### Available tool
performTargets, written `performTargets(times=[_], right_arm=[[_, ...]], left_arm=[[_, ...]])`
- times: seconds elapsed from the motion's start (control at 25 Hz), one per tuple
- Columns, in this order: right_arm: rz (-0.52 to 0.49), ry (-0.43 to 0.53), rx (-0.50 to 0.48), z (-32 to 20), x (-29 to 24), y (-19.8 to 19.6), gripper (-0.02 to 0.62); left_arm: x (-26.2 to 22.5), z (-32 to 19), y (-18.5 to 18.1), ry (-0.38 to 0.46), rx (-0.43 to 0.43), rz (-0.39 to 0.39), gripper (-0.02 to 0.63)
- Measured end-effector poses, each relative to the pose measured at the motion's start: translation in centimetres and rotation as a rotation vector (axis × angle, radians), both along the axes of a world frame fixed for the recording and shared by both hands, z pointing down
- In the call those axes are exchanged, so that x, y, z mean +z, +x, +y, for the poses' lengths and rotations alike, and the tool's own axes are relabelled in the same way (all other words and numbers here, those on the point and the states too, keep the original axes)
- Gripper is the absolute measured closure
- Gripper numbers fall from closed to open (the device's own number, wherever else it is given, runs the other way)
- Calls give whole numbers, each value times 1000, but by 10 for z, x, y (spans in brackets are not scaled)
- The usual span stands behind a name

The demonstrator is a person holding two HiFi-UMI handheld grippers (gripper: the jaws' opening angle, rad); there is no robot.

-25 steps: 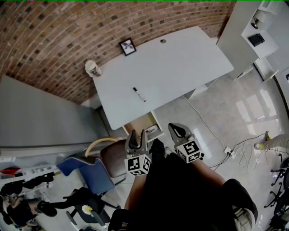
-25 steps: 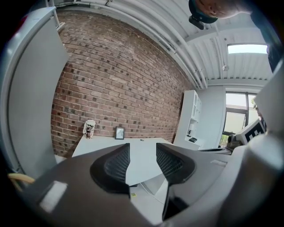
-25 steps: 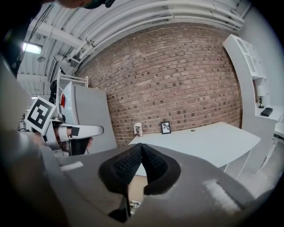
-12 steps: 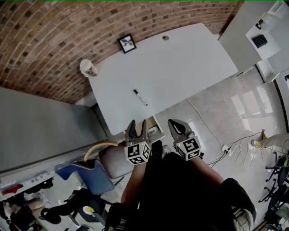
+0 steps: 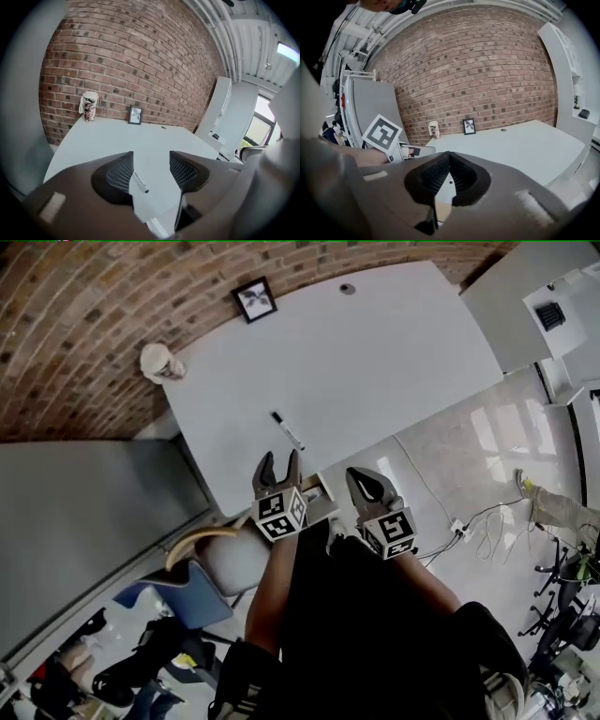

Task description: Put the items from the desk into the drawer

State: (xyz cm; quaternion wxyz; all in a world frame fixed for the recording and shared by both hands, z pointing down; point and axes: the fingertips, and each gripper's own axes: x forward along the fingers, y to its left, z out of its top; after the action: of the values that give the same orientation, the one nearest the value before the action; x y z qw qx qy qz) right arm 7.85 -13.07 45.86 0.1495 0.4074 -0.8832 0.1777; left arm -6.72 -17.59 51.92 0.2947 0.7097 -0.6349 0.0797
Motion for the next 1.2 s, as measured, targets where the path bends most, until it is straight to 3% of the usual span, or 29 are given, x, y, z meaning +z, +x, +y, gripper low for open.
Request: performTargets(times=[0.36, 0.88, 1.2], right_arm=[[18, -57, 48, -31, 25, -9, 591], [37, -106, 98, -55, 45, -9, 591], [36, -112, 105, -61, 48, -7, 591]], left_arm=[[78, -53, -7, -171, 23, -15, 343], [162, -72, -2, -356, 97, -78, 334], [173, -71, -7, -370, 103, -160, 413]])
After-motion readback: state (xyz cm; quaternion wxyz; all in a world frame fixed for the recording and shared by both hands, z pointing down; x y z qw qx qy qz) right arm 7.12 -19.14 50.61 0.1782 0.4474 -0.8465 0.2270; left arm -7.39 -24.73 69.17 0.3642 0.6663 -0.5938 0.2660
